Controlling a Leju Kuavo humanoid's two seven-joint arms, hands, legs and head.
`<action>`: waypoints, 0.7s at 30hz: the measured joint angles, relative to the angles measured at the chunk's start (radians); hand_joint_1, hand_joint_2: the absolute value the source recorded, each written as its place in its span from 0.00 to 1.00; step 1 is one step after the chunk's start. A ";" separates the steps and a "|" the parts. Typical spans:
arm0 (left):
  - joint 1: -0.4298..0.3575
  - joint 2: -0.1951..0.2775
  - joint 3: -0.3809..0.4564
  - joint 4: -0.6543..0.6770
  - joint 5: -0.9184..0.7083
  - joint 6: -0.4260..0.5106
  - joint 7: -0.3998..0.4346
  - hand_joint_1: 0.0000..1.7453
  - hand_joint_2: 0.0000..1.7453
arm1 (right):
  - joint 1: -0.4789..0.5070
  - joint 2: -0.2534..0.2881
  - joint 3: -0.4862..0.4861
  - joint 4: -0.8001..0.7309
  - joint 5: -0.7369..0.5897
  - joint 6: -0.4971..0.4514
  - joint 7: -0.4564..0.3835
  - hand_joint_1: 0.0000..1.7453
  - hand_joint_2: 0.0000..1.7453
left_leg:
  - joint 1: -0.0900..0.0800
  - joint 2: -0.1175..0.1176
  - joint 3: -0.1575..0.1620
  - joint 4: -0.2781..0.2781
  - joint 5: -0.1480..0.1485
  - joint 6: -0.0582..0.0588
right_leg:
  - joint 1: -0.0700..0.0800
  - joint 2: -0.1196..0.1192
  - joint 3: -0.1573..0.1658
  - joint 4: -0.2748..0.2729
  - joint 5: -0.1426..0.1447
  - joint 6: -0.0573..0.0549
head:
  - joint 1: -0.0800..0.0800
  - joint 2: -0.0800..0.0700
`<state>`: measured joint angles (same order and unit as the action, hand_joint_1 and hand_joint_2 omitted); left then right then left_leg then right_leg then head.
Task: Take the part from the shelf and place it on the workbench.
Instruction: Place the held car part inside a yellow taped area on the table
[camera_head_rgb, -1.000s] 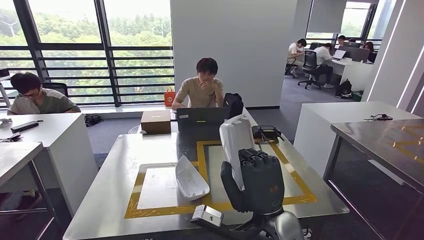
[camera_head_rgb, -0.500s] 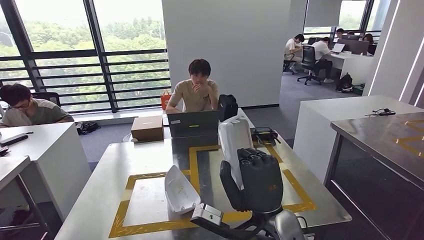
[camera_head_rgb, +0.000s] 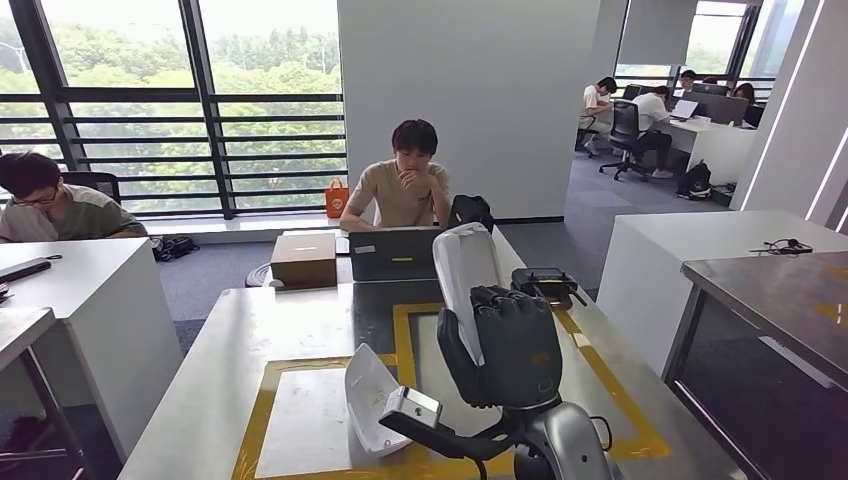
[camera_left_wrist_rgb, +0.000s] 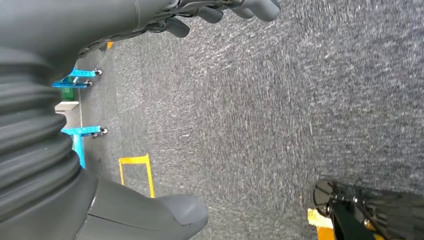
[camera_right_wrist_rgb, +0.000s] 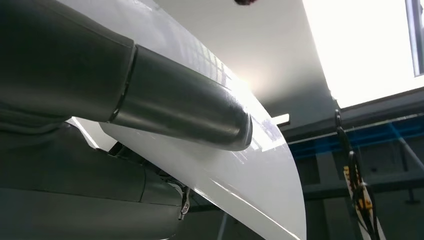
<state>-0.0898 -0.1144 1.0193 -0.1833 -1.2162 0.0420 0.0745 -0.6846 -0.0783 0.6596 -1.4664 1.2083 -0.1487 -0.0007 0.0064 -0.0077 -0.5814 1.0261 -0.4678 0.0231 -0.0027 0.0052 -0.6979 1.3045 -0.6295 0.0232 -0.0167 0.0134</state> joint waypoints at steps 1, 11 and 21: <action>0.000 -0.002 0.000 0.000 -0.001 0.000 0.001 0.00 1.00 | -0.012 0.000 0.000 0.017 0.001 0.012 0.004 1.00 0.00 | 0.000 -0.001 0.011 0.000 -0.009 -0.002 | 0.000 0.000 -0.001 -0.035 0.030 -0.001 | 0.000 0.000; -0.014 -0.007 0.000 0.000 -0.005 0.000 0.009 0.00 1.00 | -0.136 0.024 -0.017 0.183 0.022 0.058 0.009 1.00 0.00 | -0.004 -0.002 0.033 0.057 -0.053 -0.048 | -0.001 -0.001 0.092 -0.293 0.194 -0.054 | -0.002 0.000; -0.016 -0.006 0.000 0.001 -0.026 -0.011 0.018 0.00 1.00 | -0.275 0.057 -0.017 0.433 0.035 0.101 0.011 1.00 0.00 | 0.000 0.003 -0.123 0.129 -0.010 -0.055 | -0.001 0.002 0.171 -0.294 0.124 -0.056 | -0.003 0.000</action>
<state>-0.1060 -0.1201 1.0189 -0.1825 -1.2420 0.0314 0.0922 -0.9591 -0.0214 0.6424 -1.0332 1.2438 -0.0479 0.0099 0.0068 -0.0050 -0.7039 1.1548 -0.4782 -0.0316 -0.0038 0.0073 -0.5273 1.0109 -0.5052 -0.0331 -0.0201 0.0133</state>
